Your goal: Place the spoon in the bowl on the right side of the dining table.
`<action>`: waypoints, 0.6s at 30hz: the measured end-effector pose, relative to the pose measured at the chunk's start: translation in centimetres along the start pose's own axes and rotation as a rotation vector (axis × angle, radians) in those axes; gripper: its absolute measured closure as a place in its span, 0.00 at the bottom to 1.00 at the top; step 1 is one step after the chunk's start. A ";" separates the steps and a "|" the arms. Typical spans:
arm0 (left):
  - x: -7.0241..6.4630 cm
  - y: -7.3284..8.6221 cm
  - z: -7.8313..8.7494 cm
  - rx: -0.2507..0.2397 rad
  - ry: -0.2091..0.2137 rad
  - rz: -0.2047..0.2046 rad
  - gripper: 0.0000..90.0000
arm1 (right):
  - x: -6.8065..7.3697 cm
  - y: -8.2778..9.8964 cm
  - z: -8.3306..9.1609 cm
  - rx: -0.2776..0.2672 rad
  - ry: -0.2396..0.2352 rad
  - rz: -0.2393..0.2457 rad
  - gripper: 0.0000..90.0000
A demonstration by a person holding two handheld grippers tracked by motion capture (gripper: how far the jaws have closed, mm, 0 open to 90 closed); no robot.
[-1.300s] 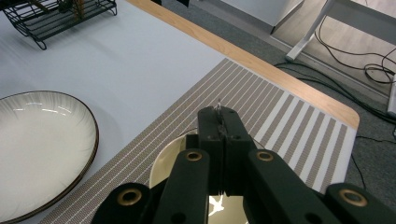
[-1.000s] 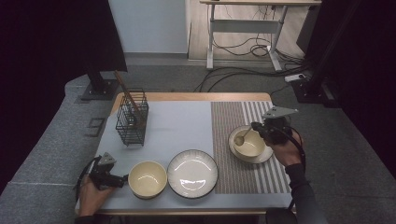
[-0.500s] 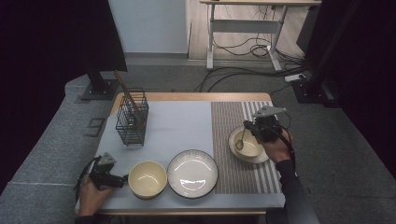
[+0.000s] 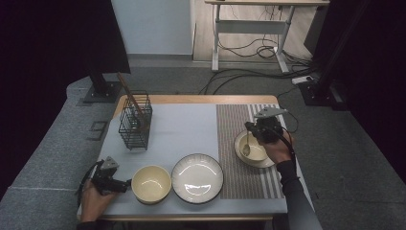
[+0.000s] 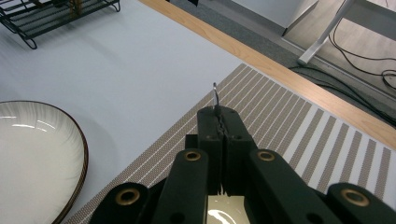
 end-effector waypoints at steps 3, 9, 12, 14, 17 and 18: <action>0.0 0.0 0.0 0.000 0.000 0.000 0.00 | 0.0 -0.1 -0.4 -0.004 -0.004 -0.002 0.98; 0.0 0.0 0.0 0.001 0.000 -0.001 0.00 | 0.0 -0.1 -1.3 -0.002 -0.013 -0.005 0.98; 0.0 0.0 0.0 0.001 0.000 -0.001 0.00 | 0.1 0.1 -1.9 0.015 -0.010 0.007 0.98; 0.0 0.0 0.0 -0.001 0.000 0.000 0.00 | 0.2 0.4 -2.4 0.030 -0.008 0.018 0.98; 0.0 0.0 0.0 0.000 0.000 -0.001 0.00 | 0.2 0.8 -3.1 0.041 -0.015 0.008 0.98; 0.0 0.0 0.0 0.000 0.000 -0.001 0.00 | 0.2 0.9 -3.3 0.043 -0.014 0.008 0.97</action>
Point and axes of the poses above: each handheld gripper's, and its own axes: z roughly backward along the jaws, y roughly out of its underside, x roughly to its left, the point moved 10 cm from there along -z, roughly forward along the jaws, and after that the axes turned 1 degree about y, right-handed, at the moved point
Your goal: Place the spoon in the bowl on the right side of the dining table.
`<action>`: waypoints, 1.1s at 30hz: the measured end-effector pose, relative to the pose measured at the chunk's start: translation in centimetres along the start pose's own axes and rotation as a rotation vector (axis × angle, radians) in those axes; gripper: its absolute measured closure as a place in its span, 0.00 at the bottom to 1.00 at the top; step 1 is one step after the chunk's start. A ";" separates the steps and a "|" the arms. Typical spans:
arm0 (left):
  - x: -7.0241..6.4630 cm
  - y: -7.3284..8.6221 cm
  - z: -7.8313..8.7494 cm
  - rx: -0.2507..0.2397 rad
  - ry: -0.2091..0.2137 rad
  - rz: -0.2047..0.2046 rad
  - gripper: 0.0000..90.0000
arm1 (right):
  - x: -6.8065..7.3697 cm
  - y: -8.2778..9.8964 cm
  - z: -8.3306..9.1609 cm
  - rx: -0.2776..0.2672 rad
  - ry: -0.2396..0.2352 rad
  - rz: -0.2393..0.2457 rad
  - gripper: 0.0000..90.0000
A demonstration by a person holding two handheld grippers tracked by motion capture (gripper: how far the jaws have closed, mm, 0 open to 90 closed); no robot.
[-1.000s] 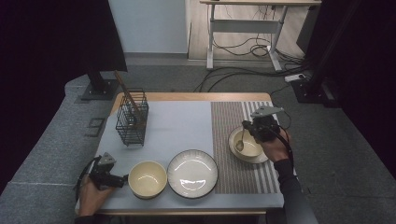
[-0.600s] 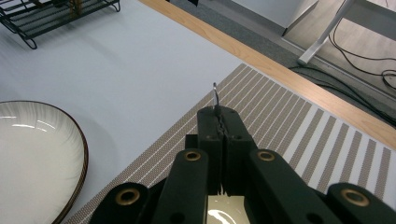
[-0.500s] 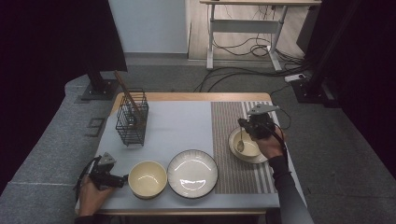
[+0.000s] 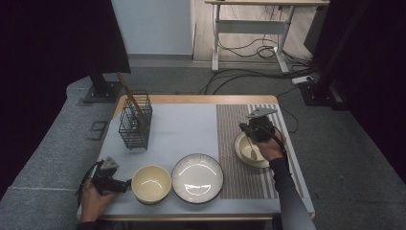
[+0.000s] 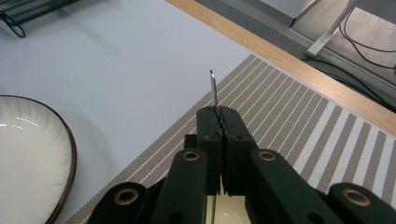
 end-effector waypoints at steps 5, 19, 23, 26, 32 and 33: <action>0.0 0.0 0.0 0.000 0.000 0.000 0.00 | 0.1 0.1 -1.0 0.009 -0.012 -0.006 0.97; 0.0 0.0 0.0 0.000 0.000 0.000 0.00 | 0.6 1.2 -3.9 0.047 -0.026 -0.027 0.94; 0.0 0.0 0.0 0.000 0.000 0.000 0.00 | 0.9 1.7 -4.7 0.064 -0.030 -0.027 0.93; 0.0 0.0 0.0 0.000 0.000 0.000 0.00 | 1.0 1.9 -5.1 0.078 -0.030 -0.024 0.93; 0.0 0.0 0.0 0.000 0.001 0.000 0.00 | 0.8 2.2 -5.6 0.086 -0.033 -0.038 0.91; 0.0 0.0 0.0 0.001 0.001 0.001 0.00 | 0.8 2.3 -5.6 0.089 -0.032 -0.044 0.91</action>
Point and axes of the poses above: each handheld gripper's, and its own axes: z roughly backward along the jaws, y roughly out of its underside, x roughly to its left, the point moved 10 cm from there along -z, roughly forward along the jaws, and after that the axes turned 1 degree about y, right-handed, at the moved point
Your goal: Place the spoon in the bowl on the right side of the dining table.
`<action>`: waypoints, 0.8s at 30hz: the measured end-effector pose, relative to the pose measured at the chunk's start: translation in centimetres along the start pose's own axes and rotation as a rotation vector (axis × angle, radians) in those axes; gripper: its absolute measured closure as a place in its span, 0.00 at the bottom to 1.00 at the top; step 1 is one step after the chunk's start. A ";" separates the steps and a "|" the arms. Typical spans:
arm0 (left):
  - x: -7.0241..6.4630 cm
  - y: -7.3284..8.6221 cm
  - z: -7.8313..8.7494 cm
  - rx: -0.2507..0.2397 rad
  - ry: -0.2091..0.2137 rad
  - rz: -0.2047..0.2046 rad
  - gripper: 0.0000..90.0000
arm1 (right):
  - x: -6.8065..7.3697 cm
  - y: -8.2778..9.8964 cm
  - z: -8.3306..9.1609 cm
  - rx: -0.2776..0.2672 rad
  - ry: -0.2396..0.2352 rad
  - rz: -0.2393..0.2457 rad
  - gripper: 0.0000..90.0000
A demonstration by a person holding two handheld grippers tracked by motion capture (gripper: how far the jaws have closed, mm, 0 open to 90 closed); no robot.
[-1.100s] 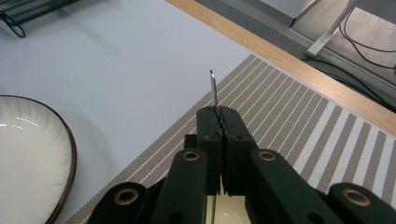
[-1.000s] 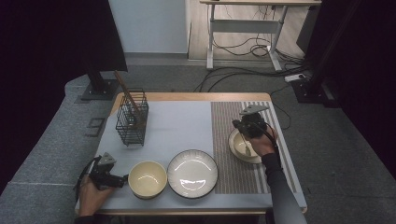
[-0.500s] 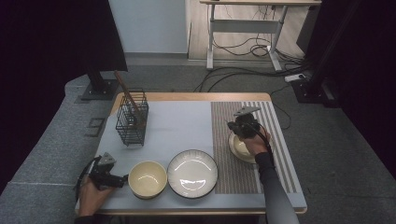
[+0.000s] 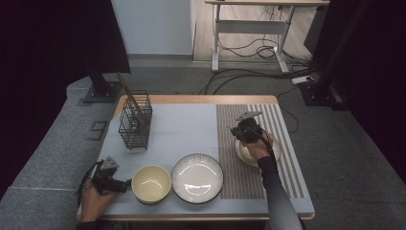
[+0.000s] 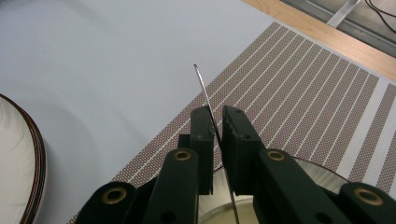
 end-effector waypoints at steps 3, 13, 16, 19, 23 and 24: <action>0.0 0.0 0.0 0.000 0.000 0.000 0.00 | -0.2 0.1 0.0 0.005 0.007 0.000 0.89; 0.0 0.0 0.0 0.000 0.000 0.000 0.00 | -0.5 0.1 0.6 -0.002 0.027 -0.005 0.73; 0.0 0.0 0.0 0.000 0.000 0.000 0.00 | -0.6 0.0 1.0 -0.010 0.033 -0.012 0.60; 0.0 0.0 0.0 0.000 0.000 0.001 0.00 | -0.6 -0.1 1.6 -0.019 0.042 -0.023 0.50; 0.0 0.0 0.0 0.000 0.000 0.001 0.00 | -0.5 -0.3 2.4 -0.027 0.035 -0.043 0.40; 0.0 0.0 0.0 0.001 0.000 0.001 0.00 | -0.5 -0.3 2.7 -0.026 0.035 -0.040 0.37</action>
Point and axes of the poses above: each handheld gripper's, and its own axes: z roughly backward along the jaws, y roughly out of its underside, x roughly to its left, the point moved 10 cm from there along -z, roughly forward along the jaws, and after that the axes turned 1 degree about y, right-handed, at the moved point
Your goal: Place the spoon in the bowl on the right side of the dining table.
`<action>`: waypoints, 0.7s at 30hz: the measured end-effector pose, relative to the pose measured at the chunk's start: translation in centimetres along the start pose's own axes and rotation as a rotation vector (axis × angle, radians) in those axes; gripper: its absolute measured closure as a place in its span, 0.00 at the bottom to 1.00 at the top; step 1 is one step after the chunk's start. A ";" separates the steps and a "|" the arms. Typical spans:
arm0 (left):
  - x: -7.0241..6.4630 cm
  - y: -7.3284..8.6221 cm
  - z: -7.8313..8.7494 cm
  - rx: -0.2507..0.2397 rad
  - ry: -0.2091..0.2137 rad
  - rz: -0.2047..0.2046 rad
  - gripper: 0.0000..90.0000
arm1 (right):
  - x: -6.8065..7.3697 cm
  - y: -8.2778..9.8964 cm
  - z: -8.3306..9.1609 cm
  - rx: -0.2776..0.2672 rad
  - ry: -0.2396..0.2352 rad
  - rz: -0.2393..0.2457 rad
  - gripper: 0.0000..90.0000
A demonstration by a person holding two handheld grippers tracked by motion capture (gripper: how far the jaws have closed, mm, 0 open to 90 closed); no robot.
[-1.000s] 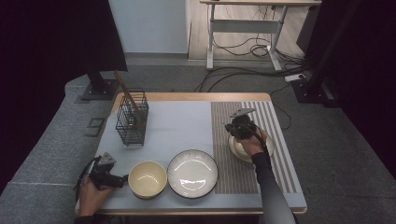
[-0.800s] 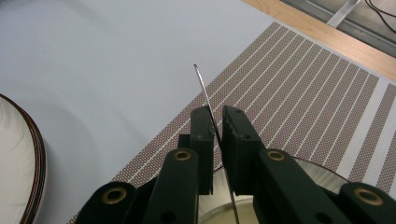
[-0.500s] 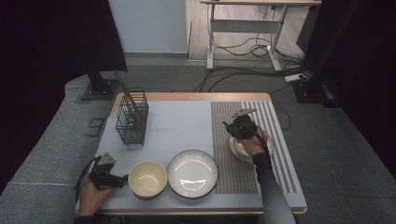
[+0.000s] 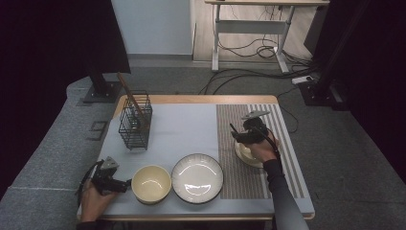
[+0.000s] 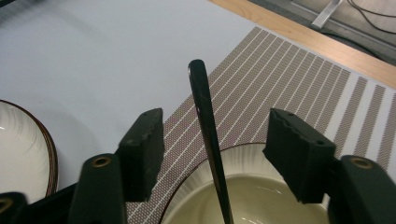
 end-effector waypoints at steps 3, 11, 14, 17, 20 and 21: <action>0.0 0.0 0.0 -0.001 0.000 0.001 0.00 | 0.2 0.2 0.6 0.004 0.005 -0.003 0.32; 0.0 0.0 0.0 -0.001 -0.001 0.000 0.00 | 1.0 1.1 2.3 -0.004 -0.008 0.000 0.16; 0.0 0.0 0.0 -0.001 -0.001 0.000 0.00 | 1.5 1.5 2.7 -0.008 -0.009 0.013 0.15; 0.0 0.0 0.0 -0.001 -0.001 -0.001 0.00 | 1.8 2.1 3.3 -0.013 -0.015 0.008 0.14; 0.0 0.0 0.0 -0.001 -0.001 -0.002 0.00 | 2.0 2.7 3.8 -0.016 -0.009 0.012 0.10; 0.0 0.0 0.0 -0.001 -0.001 -0.002 0.00 | 2.0 2.8 4.0 -0.027 -0.011 0.006 0.09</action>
Point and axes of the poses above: each handheld gripper's, and its own axes: z roughly backward along the jaws, y roughly out of its underside, x roughly to its left, the point moved 10 cm from there along -z, roughly forward along the jaws, and after that the axes turned 1 degree about y, right-handed, at the moved point
